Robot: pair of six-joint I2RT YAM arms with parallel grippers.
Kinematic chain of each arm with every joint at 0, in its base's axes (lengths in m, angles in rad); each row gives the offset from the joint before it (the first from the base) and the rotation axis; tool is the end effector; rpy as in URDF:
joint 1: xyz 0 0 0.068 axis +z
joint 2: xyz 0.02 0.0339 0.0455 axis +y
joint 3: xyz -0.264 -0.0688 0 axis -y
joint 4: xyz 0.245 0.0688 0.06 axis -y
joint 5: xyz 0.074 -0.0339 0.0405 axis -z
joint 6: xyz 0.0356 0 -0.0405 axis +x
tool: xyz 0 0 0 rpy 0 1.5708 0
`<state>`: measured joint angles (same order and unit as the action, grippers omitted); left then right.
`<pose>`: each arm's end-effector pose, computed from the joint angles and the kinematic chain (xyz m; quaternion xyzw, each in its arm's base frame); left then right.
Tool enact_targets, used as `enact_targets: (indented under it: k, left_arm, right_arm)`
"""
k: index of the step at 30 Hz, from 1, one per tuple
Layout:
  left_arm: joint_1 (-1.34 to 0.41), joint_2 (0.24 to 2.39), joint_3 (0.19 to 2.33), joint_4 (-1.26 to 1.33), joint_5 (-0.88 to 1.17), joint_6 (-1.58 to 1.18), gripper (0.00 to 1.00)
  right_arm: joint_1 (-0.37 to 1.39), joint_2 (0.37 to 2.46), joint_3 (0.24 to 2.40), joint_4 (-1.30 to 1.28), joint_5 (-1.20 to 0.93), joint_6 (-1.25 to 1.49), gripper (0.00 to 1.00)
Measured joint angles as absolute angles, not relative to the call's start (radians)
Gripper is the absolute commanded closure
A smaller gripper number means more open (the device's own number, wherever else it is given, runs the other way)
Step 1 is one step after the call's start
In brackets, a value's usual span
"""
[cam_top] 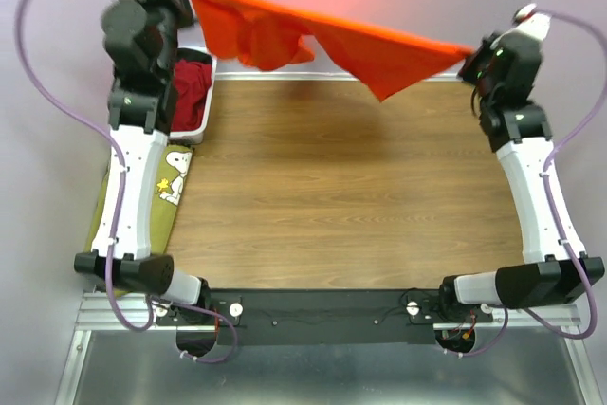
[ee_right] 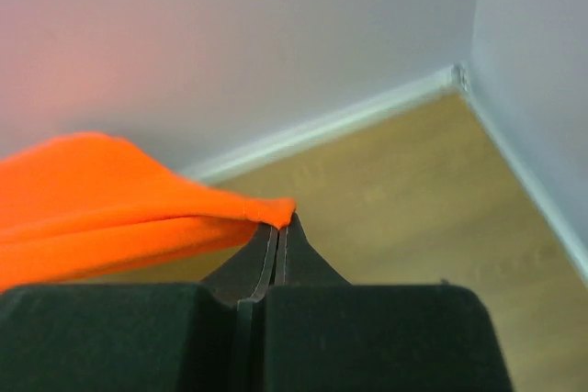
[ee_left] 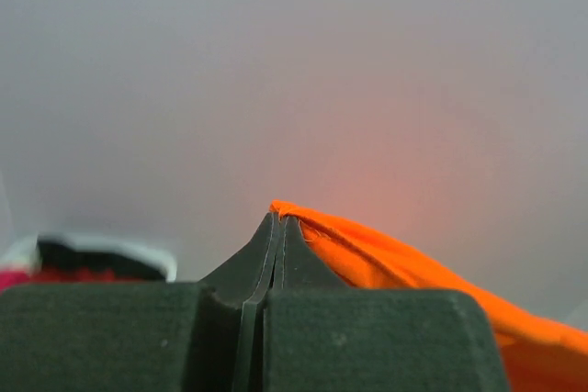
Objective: Fold and stack the t-shirts
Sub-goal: Flatten out the tshirt
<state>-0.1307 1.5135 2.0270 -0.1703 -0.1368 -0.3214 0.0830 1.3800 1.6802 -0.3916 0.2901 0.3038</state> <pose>0.2899 -0.0332 0.5864 -0.1103 0.5667 -0.1444 0.8036 0.2937 0.0142 0.4926 0.1774 0.7157 0.0234 0.6751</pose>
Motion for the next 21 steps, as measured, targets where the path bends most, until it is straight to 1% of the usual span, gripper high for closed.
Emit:
enact_targets:
  k: [1,2,3,4,8,10,13,16,18,21]
  left_arm:
    - [-0.131,1.483,1.953,-0.157,-0.131,-0.323,1.00]
    - [-0.131,1.420,1.805,-0.167,-0.124,-0.329,1.00]
    - [-0.130,1.395,1.727,-0.180,-0.119,-0.339,1.00]
    - [-0.130,1.365,1.602,-0.183,-0.118,-0.346,1.00]
    - [-0.138,1.318,1.218,-0.299,-0.124,-0.453,1.00]
    - [-0.144,1.274,1.044,-0.393,-0.138,-0.527,1.00]
    - [-0.150,1.174,0.948,-0.479,-0.158,-0.595,1.00]
    - [-0.152,1.044,0.939,-0.491,-0.181,-0.637,1.00]
    - [-0.152,1.023,0.940,-0.484,-0.187,-0.652,1.00]
    - [-0.153,1.063,0.927,-0.485,-0.185,-0.666,1.00]
  right_arm:
    - [0.083,1.364,1.602,-0.378,0.284,0.310,0.99]
    - [0.083,1.349,1.528,-0.382,0.275,0.316,0.99]
    - [0.083,1.341,1.435,-0.392,0.263,0.329,0.99]
    - [0.083,1.342,1.332,-0.402,0.244,0.347,0.99]
    - [0.081,1.385,1.126,-0.493,0.190,0.407,0.99]
    - [0.081,1.404,1.074,-0.543,0.171,0.453,0.99]
    - [0.081,1.437,1.060,-0.609,0.146,0.509,0.99]
    - [0.080,1.489,1.064,-0.647,0.118,0.550,0.99]
    - [0.079,1.559,1.076,-0.688,0.100,0.569,0.99]
    - [0.078,1.658,1.081,-0.742,0.076,0.580,0.99]
